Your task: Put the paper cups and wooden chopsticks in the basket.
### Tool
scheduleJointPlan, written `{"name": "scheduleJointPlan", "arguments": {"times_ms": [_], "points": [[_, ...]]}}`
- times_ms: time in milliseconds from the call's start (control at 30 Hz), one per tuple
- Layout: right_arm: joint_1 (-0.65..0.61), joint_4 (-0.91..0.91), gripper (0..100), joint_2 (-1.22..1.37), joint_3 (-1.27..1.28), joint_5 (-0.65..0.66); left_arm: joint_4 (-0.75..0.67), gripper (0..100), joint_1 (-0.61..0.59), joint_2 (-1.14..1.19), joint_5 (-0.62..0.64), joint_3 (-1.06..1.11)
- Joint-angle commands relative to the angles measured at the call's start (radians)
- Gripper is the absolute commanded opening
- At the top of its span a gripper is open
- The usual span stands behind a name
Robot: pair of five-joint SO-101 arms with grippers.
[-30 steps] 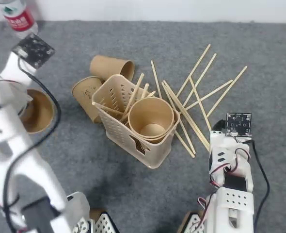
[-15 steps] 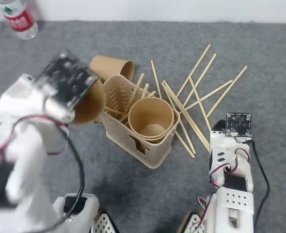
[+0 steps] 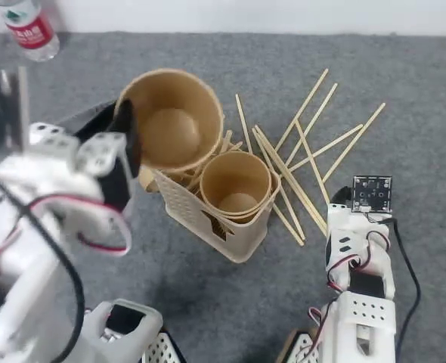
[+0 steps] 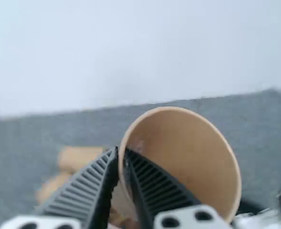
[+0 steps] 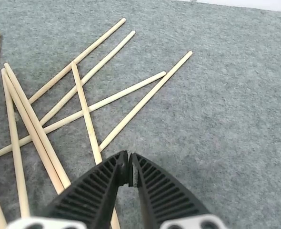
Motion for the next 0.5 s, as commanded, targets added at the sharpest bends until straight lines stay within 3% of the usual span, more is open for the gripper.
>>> {"name": "scheduleJointPlan", "arguments": {"times_ms": [0, 133, 467], "points": [[-0.007, -0.022, 0.9, -0.021, -0.006, 0.012, 0.012, 1, 0.084, 0.058, 0.255, -0.021], [-0.007, -0.022, 0.9, -0.021, -0.006, 0.012, 0.011, 1, 0.161, 0.078, 0.255, 0.027], [-0.007, -0.024, 0.9, -0.021, -0.006, 0.012, -0.133, 1, 0.204, 0.074, 0.258, 0.369]]}}
